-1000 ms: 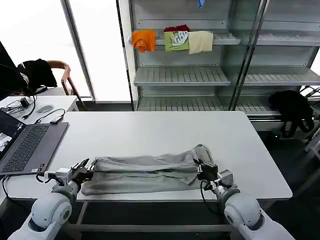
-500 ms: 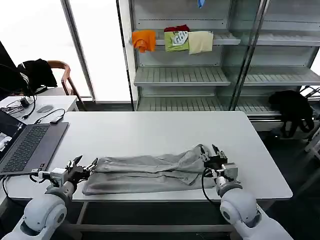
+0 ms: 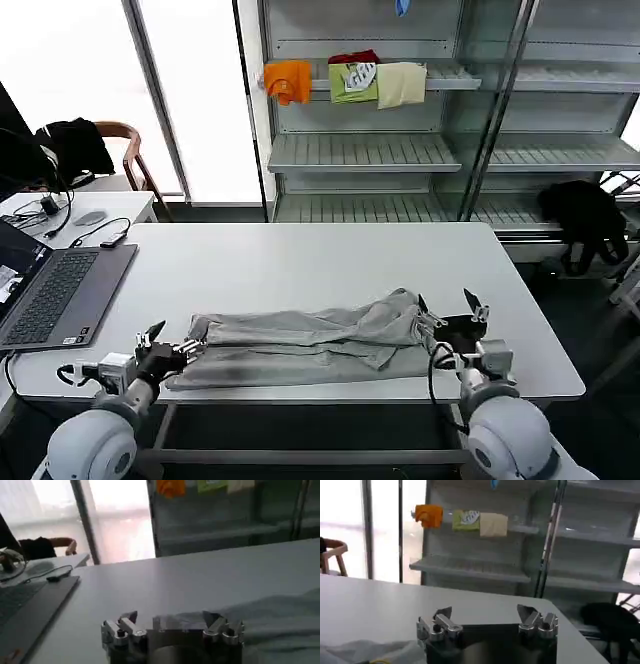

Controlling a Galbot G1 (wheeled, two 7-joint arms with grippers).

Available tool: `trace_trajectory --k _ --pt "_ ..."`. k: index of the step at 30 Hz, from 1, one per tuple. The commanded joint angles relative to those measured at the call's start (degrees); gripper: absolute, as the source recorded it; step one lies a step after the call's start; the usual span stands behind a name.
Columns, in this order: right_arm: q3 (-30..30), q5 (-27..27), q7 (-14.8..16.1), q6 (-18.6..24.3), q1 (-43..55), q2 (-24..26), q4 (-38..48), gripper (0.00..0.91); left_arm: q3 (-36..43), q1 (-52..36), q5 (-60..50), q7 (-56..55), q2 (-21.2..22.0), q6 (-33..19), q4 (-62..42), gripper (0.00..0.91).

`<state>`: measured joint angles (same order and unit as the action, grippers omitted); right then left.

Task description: Fold and organize the clothes.

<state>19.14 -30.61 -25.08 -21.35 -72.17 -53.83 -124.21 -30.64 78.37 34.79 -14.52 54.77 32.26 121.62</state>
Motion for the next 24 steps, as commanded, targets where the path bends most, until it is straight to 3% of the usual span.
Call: trace_trajectory --k 1,7,20,21,22,23,24 --pt "14.96 1.7 13.68 16.07 -16.27 0.07 -0.85 0.907 0.86 2.09 1.54 -1.08 9.42 -6.79 -0.75 0.907" --pt "16.79 1.35 15.43 21.13 -18.19 -0.2 1.76 0.907 0.84 -2.34 2.98 -1.5 11.55 -9.44 -7.29 0.907" --pt "16.7 1.26 15.04 21.22 -17.85 -1.1 1.99 0.907 1.64 -4.73 2.17 -1.74 13.8 -10.52 -14.38 0.907" --pt "16.71 1.25 15.02 21.17 -17.82 -1.1 1.92 0.907 1.7 -4.68 2.43 -1.74 13.71 -10.53 -14.55 0.595" --pt "16.73 1.25 15.02 21.18 -17.82 -1.06 1.91 0.907 1.8 -4.51 2.4 -1.68 13.71 -10.62 -14.51 0.393" --pt "16.71 1.22 15.03 21.17 -17.81 -1.01 1.96 0.907 1.96 -4.37 2.27 -1.55 13.8 -10.75 -14.37 0.06" --pt "16.68 1.19 15.02 21.18 -17.74 -1.0 2.02 0.907 2.31 -4.08 2.26 -1.31 14.05 -10.96 -13.95 0.02"
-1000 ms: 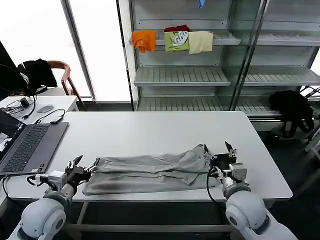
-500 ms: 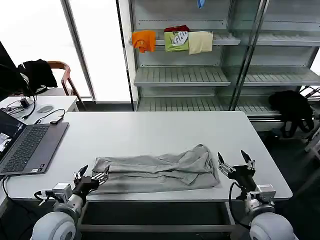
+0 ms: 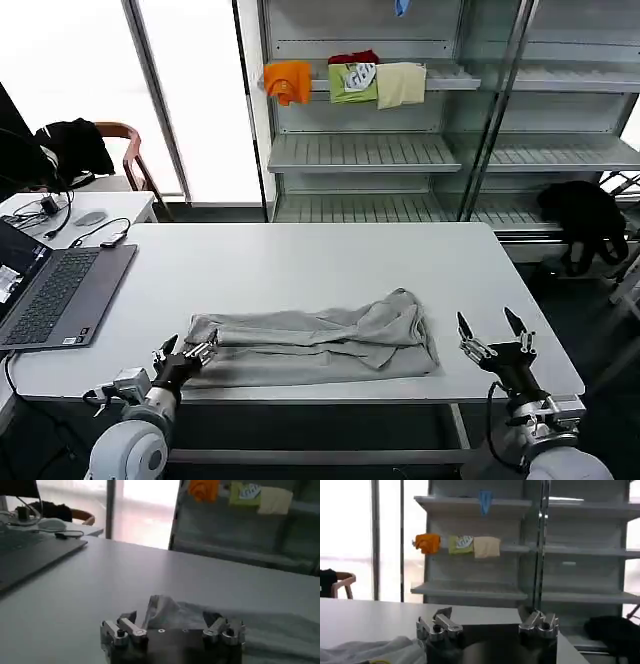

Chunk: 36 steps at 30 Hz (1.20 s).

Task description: Fold and organize the clothes.

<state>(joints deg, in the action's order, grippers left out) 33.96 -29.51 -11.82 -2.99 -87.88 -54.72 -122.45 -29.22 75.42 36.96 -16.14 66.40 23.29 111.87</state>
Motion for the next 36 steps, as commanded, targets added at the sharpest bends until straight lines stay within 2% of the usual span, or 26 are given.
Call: trace_trajectory --k 1,17,22,30,36 --pt "1.76 -0.12 1.8 2.82 -1.86 -0.18 0.35 0.907 1.09 -1.08 0.09 0.61 2.66 -2.01 -4.12 0.02" --pt "1.14 -0.9 1.82 2.31 -1.13 -0.86 -0.11 0.907 2.64 -1.88 -0.47 0.91 4.29 -1.66 -4.13 0.01" --pt "0.84 -0.84 1.53 2.25 -0.48 -1.0 -0.05 0.907 1.37 -3.35 -1.22 -0.01 2.92 -1.36 -2.55 0.0" --pt "0.29 -0.88 0.84 1.79 1.24 -1.1 0.67 0.907 -4.51 -5.37 3.55 -1.57 -7.13 0.05 -1.97 0.0" --pt "-0.02 -0.87 0.47 1.23 2.17 -1.27 0.59 0.907 -14.57 -6.98 10.03 -1.8 -15.77 1.44 -3.83 0.0"
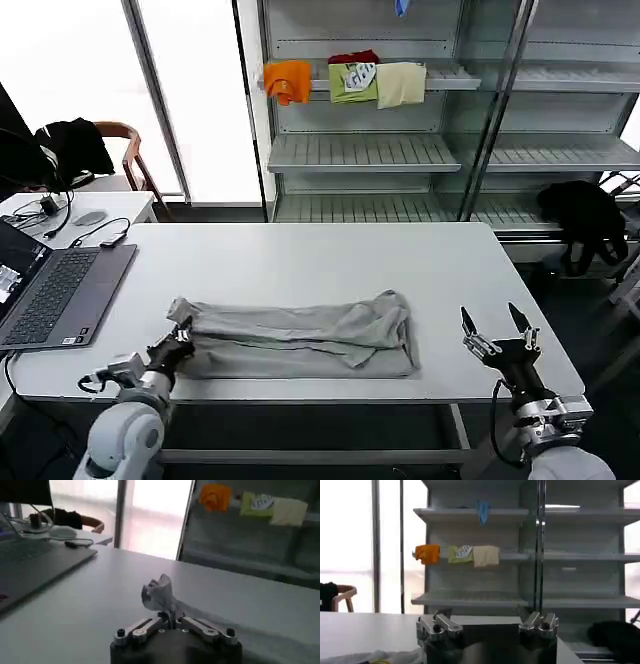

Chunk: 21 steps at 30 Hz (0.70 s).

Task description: Fold and organize the clothes.

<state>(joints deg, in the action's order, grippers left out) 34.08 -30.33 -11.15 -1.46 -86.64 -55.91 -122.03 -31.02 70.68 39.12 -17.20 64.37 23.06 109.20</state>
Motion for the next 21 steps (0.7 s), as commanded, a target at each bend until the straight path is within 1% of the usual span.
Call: trace_trajectory --k 1,4,6,8,9,11,13,14,15,16,17,18,21 --pt "-0.18 -0.03 -0.21 -0.32 0.96 -0.1 0.21 0.907 -15.5 -2.14 9.26 -0.45 -15.6 1.93 -1.55 0.0" --pt "-0.32 0.01 -0.24 -0.34 1.11 -0.07 0.26 0.907 -20.31 -2.29 11.93 0.1 -18.63 3.73 -1.19 0.0" --pt "-0.49 0.18 -0.29 -0.51 1.43 -0.22 0.26 0.907 -22.15 -3.13 12.82 0.15 -20.2 5.18 0.24 0.0" --pt "-0.59 0.26 -0.33 -0.7 1.72 -0.3 0.19 0.907 -23.21 -4.37 14.22 -0.02 -20.6 7.66 1.99 0.0" --pt "-0.64 0.28 -0.36 -0.9 1.91 -0.4 0.12 0.907 -22.9 -4.49 14.36 -0.08 -20.41 7.99 4.08 0.0" --pt "-0.67 0.31 -0.41 -1.03 1.96 -0.57 0.09 0.907 -20.12 -3.81 12.92 0.16 -18.87 8.4 9.26 0.0" --pt "-0.69 0.44 -0.4 -1.03 1.86 -0.68 0.08 0.907 -15.47 -2.39 9.69 1.08 -15.64 9.34 14.06 0.0" --pt "-0.69 0.49 -0.39 -1.02 1.76 -0.7 0.05 0.907 -14.62 -2.23 8.17 1.37 -14.79 9.36 14.87 0.0" --pt "-0.65 0.49 -0.39 -1.02 1.65 -0.7 0.02 0.907 -8.85 -2.06 6.96 1.99 -13.07 9.17 16.16 0.0" --pt "-0.65 0.47 -0.4 -1.02 1.63 -0.69 0.02 0.907 -5.36 -2.15 3.47 2.07 -11.97 9.04 16.69 0.0" --pt "-0.64 0.49 -0.4 -1.02 1.63 -0.7 0.02 0.907 -2.85 -2.28 1.96 2.07 -10.89 9.02 16.81 0.0" --pt "-0.65 0.51 -0.43 -1.03 1.68 -0.74 -0.02 0.907 1.28 -2.64 0.48 1.96 -9.33 8.63 16.87 0.0" --pt "-0.79 0.67 -0.45 -1.19 1.85 -0.89 -0.18 0.907 9.9 -4.29 -5.36 1.67 -6.5 7.91 16.52 0.0"
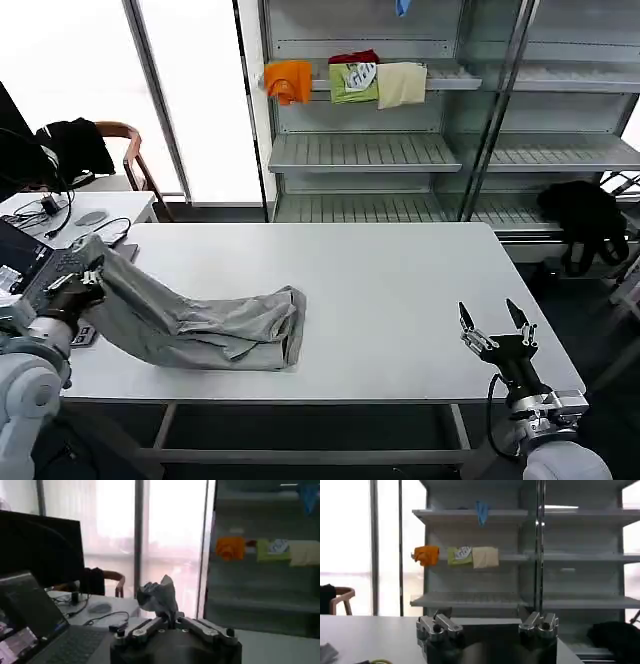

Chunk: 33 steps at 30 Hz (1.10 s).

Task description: Fold and organize the clothes.

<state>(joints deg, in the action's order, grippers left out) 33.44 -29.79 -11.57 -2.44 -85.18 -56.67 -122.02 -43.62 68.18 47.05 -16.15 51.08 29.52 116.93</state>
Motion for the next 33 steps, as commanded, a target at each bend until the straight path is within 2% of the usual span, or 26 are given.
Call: trace_trajectory --k 1,6,13,20,21,22,23,33 --pt "-0.28 0.28 -0.05 -0.28 0.49 -0.3 -0.23 0.907 24.33 -2.42 -14.77 0.67 7.77 1.11 8.38 0.0" --pt "-0.74 0.69 0.0 -0.34 0.54 -0.78 -0.26 0.907 32.94 -4.49 -20.31 0.84 11.24 0.04 4.13 0.0" --pt "-1.62 0.99 -0.05 -0.4 1.39 -1.39 0.47 0.907 36.05 -5.56 -21.85 1.89 15.24 0.56 1.61 0.01" --pt "-2.32 1.62 0.09 -0.68 1.72 -1.7 -0.07 0.907 37.01 -7.78 -23.1 1.83 16.93 0.35 -4.21 0.02" --pt "-2.3 1.62 0.09 -0.71 1.72 -1.67 -0.09 0.907 37.07 -7.96 -23.18 1.72 17.08 0.52 -4.55 0.322" --pt "-2.28 1.6 0.09 -0.73 1.71 -1.67 -0.12 0.907 37.13 -8.21 -23.25 1.65 17.18 0.67 -4.71 0.705" --pt "-2.28 1.6 0.09 -0.76 1.68 -1.7 -0.13 0.907 37.16 -8.81 -23.47 1.67 17.22 1.87 -4.97 0.907" --pt "-2.83 2.03 0.19 -0.73 1.62 -2.2 -0.22 0.907 37.68 -12.0 -27.06 0.75 17.1 2.04 -8.61 0.907"
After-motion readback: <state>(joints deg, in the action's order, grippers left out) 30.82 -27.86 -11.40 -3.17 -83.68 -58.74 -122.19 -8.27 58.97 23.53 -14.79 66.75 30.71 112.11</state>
